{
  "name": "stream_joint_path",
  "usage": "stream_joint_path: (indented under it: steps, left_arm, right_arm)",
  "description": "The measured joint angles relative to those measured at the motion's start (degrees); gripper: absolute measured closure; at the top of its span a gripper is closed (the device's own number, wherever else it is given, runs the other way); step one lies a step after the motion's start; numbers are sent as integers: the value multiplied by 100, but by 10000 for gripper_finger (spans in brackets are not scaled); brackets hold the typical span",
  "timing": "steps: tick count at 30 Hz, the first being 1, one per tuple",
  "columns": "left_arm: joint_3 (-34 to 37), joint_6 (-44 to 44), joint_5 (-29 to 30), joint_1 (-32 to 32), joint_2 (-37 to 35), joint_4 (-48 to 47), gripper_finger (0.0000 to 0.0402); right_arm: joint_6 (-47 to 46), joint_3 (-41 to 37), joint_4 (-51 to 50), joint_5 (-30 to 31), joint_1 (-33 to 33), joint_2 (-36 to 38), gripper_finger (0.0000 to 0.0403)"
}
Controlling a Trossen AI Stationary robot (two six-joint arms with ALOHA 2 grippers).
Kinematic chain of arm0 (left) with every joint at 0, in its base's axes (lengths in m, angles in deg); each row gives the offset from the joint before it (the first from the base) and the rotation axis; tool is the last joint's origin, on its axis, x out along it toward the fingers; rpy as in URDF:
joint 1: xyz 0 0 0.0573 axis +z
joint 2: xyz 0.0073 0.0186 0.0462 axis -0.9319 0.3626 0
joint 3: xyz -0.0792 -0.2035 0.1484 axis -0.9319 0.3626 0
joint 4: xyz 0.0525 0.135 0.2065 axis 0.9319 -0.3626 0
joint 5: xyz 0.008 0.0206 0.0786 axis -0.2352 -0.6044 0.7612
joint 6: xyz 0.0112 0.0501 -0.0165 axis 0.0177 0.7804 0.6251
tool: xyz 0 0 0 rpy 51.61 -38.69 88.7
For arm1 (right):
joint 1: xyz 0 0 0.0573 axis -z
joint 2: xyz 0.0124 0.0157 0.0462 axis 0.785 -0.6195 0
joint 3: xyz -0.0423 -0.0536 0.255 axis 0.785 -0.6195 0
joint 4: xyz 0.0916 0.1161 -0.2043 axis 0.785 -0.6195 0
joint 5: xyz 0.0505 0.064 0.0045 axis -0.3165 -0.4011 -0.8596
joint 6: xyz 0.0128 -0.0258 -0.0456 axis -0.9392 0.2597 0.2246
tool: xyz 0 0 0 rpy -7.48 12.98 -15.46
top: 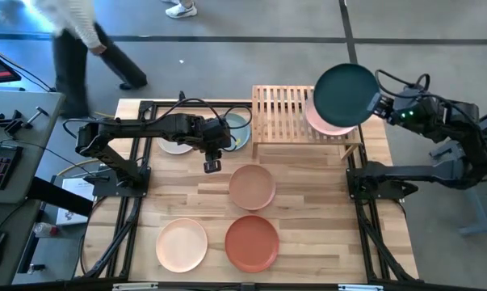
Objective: Place and stack plates onto a shelf
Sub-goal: Stack the green plate on top of the pink plate on the shelf
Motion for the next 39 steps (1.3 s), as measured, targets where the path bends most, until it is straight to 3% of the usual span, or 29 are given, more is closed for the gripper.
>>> stream_joint_path:
  steps: [6,13,18,22,29,39]
  left_arm:
    - [0,-1,0,0,0,2,286]
    - [0,57,0,132,0,26,286]
    - [0,46,2,368,0,75,286]
    - [0,44,2,557,0,109,286]
    - [0,-2,1,814,0,109,286]
    - [0,-2,0,1019,0,181,286]
  right_arm:
    - [1163,0,601,425,111,-13,403]
    - [3035,-2,2212,499,329,-155,403]
    - [3780,-2,2729,353,661,-293,403]
    - [3851,-2,2513,221,1010,-480,403]
    - [2871,-7,1000,180,1535,-1003,403]
    - [2441,-7,754,-15,1560,-1335,403]
